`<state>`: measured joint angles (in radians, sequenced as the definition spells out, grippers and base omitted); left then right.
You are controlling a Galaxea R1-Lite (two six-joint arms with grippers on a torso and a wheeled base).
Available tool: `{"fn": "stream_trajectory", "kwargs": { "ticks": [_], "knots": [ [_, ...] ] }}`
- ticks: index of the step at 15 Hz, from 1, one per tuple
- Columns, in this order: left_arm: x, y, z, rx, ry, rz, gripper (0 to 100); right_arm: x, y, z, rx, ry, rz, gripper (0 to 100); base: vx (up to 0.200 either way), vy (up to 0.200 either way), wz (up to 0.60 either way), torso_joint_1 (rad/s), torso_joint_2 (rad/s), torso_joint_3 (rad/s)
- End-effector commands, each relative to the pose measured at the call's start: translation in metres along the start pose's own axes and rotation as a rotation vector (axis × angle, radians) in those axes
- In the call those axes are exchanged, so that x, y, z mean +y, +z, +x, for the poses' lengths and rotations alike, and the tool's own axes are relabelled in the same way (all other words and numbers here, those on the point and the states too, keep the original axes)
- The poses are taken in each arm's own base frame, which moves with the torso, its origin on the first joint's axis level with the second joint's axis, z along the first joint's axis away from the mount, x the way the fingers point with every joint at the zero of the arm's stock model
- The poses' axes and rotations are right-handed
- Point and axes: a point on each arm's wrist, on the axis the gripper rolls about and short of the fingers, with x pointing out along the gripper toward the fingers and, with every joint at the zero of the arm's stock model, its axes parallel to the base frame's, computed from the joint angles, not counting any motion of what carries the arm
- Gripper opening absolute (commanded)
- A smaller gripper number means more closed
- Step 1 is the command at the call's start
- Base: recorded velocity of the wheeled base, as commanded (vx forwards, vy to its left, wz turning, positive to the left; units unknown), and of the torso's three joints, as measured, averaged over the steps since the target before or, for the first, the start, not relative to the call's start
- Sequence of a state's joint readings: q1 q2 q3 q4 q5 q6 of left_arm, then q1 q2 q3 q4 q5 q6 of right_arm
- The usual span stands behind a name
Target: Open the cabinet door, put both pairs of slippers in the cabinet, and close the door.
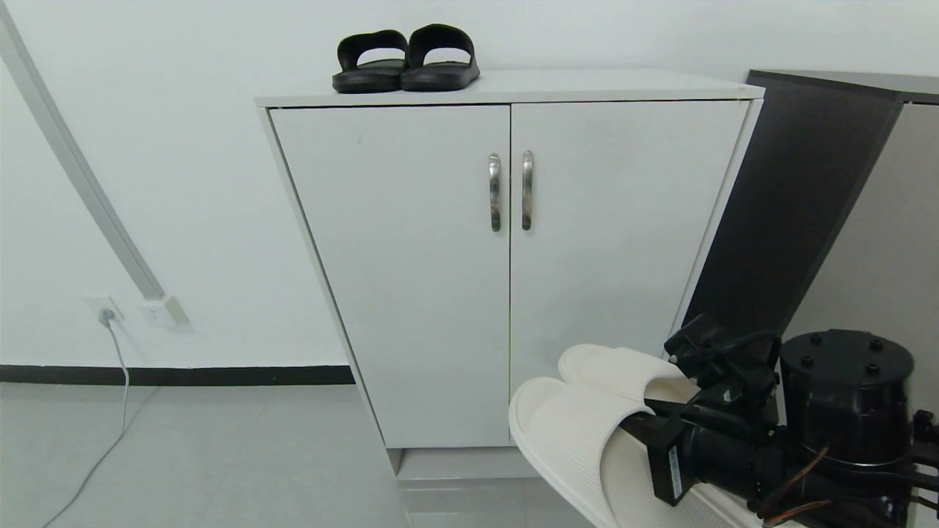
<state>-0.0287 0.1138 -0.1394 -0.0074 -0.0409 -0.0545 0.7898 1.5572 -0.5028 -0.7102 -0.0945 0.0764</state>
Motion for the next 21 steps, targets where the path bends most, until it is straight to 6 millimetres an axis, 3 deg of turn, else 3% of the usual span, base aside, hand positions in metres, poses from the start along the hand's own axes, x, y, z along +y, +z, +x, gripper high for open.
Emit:
{"fn": "stream_trajectory", "kwargs": {
  "ticks": [1,5,6,7,9,12,16,18,21],
  "knots": [
    [-0.003,0.053,0.027,0.083,-0.085,-0.102,100,0.0,-0.001,0.001,0.004,0.002,0.0,0,0.0,0.0,0.0,-0.002,0.05,0.041],
    [-0.011,0.07,0.102,0.177,-0.279,-0.086,100,0.0,-0.002,0.0,0.007,0.002,0.0,0,0.0,0.0,0.0,0.0,0.0,0.0],
    [-0.012,0.072,0.111,0.179,-0.3,-0.087,100,0.0,-0.002,0.0,0.007,0.002,0.0,0,0.0,0.0,0.0,0.0,0.0,0.0],
    [-0.02,0.079,0.139,0.173,-0.375,-0.084,100,0.0,-0.002,0.0,0.007,0.002,0.0,0,0.0,0.0,0.0,0.0,0.0,0.0],
    [-0.038,0.091,0.166,0.166,-0.474,-0.081,100,0.0,-0.001,0.0,0.004,0.002,0.0,0,0.0,0.0,0.0,0.0,0.0,0.0],
    [-0.089,0.112,0.205,0.164,-0.607,-0.072,100,0.0,-0.001,0.0,-0.001,0.001,-0.001,0,0.0,0.0,0.0,0.0,0.0,0.0],
    [-0.145,0.119,0.247,0.159,-0.723,-0.067,100,0.002,-0.005,0.001,0.013,0.007,-0.005,0,0.0,0.0,0.0,0.0,0.0,0.0],
    [-0.164,0.122,0.262,0.145,-0.763,-0.07,100,0.002,-0.007,0.003,0.024,0.008,-0.007,0,0.0,0.0,0.0,0.0,0.0,0.0],
    [-0.191,0.124,0.302,0.136,-0.825,-0.096,100,0.003,-0.009,0.005,0.034,0.012,-0.007,0,0.0,0.0,0.0,0.0,0.0,0.0]
  ]
}}
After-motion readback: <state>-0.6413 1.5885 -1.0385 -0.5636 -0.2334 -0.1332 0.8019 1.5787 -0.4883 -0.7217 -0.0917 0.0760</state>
